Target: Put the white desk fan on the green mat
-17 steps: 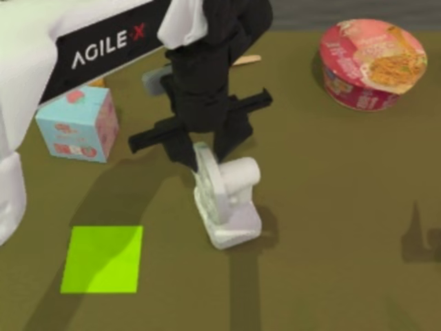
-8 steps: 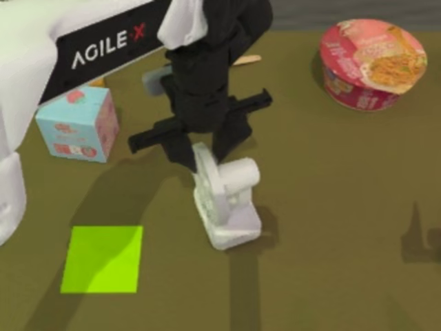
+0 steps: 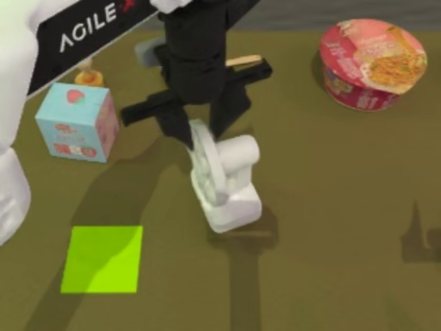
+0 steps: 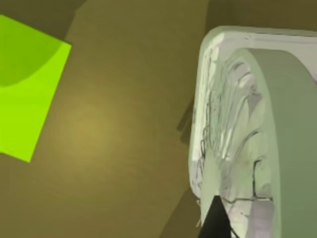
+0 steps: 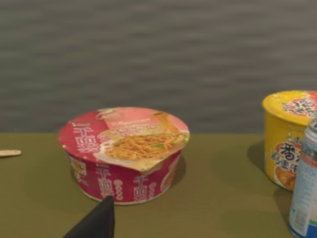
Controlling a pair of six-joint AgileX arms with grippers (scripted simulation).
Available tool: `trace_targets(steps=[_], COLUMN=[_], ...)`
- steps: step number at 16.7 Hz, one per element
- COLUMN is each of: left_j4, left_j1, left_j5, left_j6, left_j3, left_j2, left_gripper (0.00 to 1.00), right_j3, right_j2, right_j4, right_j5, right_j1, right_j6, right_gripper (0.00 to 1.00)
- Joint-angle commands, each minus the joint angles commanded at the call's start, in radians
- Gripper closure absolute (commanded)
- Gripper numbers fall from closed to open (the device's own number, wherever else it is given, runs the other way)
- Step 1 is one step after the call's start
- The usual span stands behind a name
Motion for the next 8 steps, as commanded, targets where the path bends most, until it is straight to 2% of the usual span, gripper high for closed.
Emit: trace_targets(steps=[8], left_j4=[-0.040], left_j1=[0.003], left_j5=[0.000], left_j6=[-0.010], left_j3=[0.029], left_j2=[-0.009], left_gripper=[1.00], right_j3=[0.000], right_j2=[0.000], right_j4=[0.000], right_j5=[0.000], right_j1=[0.000], right_j6=[0.000], right_gripper=[0.00])
